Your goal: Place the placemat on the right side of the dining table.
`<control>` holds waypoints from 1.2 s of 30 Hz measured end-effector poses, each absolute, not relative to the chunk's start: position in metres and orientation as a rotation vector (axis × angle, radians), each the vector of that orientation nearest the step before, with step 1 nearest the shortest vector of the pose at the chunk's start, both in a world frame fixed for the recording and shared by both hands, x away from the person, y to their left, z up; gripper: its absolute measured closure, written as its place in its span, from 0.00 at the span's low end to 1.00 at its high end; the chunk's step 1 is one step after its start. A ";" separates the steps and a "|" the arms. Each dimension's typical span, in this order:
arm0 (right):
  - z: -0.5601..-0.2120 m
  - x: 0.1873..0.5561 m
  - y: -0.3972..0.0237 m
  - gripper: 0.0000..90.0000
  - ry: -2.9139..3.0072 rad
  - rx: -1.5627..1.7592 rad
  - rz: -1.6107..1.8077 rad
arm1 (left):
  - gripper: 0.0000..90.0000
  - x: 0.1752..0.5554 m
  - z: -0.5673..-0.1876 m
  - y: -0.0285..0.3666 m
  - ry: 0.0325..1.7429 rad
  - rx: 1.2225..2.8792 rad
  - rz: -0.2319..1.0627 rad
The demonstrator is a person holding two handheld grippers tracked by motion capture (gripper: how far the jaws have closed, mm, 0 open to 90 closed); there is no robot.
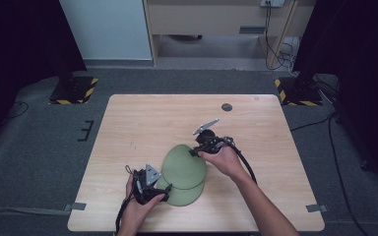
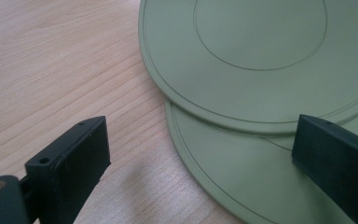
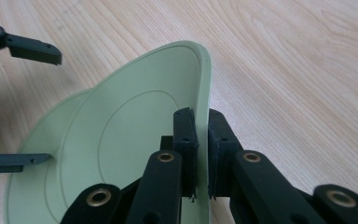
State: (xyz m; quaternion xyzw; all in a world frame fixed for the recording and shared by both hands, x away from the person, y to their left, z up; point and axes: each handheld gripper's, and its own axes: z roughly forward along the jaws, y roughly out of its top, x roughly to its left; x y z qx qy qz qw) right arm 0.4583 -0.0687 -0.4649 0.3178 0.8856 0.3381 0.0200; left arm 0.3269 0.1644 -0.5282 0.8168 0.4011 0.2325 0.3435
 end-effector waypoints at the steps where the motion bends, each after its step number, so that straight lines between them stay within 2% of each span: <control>1: -0.463 0.457 -0.068 0.94 2.745 0.981 1.050 | 0.04 0.327 -0.528 0.164 1.042 2.123 0.605; 14: -0.444 0.451 -0.072 0.95 2.728 0.957 1.087 | 0.02 0.328 -0.526 0.168 1.054 2.093 0.610; 36: -0.419 0.448 -0.087 0.95 2.688 0.963 1.144 | 0.03 0.336 -0.525 0.206 1.179 2.031 0.662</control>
